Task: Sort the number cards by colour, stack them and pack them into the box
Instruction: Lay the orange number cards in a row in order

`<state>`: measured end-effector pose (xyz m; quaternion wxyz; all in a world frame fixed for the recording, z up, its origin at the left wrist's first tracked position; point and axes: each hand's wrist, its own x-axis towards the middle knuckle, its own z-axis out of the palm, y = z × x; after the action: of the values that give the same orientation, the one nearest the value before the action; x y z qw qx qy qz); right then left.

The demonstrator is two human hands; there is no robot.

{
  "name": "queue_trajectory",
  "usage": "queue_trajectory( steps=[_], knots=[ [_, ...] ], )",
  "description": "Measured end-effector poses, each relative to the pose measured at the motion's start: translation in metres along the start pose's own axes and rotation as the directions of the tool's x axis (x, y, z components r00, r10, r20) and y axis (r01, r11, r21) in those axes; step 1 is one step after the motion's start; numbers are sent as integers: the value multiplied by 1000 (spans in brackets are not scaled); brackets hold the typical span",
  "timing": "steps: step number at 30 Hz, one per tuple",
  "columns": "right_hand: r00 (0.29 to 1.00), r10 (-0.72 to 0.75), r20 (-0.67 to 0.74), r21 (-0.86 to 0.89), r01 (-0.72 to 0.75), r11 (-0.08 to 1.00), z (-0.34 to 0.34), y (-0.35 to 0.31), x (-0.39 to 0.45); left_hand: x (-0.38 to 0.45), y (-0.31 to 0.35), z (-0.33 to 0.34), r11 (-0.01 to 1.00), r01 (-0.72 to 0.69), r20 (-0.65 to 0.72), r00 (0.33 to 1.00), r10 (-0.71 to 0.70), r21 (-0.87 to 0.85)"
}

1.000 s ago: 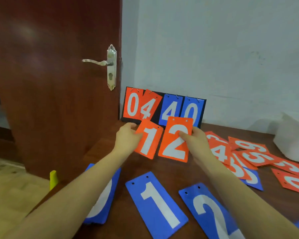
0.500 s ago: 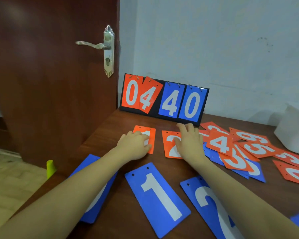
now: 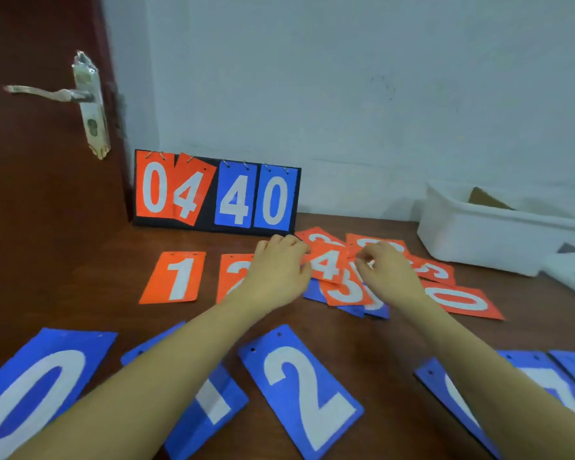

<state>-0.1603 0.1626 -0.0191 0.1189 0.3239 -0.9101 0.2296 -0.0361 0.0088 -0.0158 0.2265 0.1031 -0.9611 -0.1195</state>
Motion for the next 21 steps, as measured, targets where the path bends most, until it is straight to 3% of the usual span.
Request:
queue_trajectory(
  steps=[3, 5, 7, 10, 14, 17, 19, 21],
  knots=[
    [972, 229, 48, -182, -217, 959, -21, 62, -6, 21, 45, 29, 998, -38, 65, 997, 40, -43],
    [900, 412, 142, -302, -357, 884, -30, 98, -11, 32, 73, 53, 998, -45, 170, 984, 50, -38],
    [845, 493, 206, -340, -410, 846, -33, 123, -17, 40, 92, 77, 1000, -23, 318, 948, 19, 11],
    [875, 426, 230, -417, -306, 856, -34, 137, -18, 47, 101, 98, 997, 13, 427, 903, -47, 82],
    [858, 368, 358, -316, -259, 913, -43, 140, -10, 48, 94, 97, 1000, 15, 333, 943, -22, 23],
    [854, 373, 361, -280, -282, 917, -48, 143, -10, 44, 83, 87, 966, 187, 231, 946, -227, 181],
    [854, 394, 338, -315, -292, 903, -47, 144, -11, 40, 77, 79, 907, 337, 270, 876, -401, 252],
    [848, 410, 337, -320, -306, 897, -44, 141, -11, 37, 73, 75, 897, 366, 327, 840, -433, 247]
  ],
)
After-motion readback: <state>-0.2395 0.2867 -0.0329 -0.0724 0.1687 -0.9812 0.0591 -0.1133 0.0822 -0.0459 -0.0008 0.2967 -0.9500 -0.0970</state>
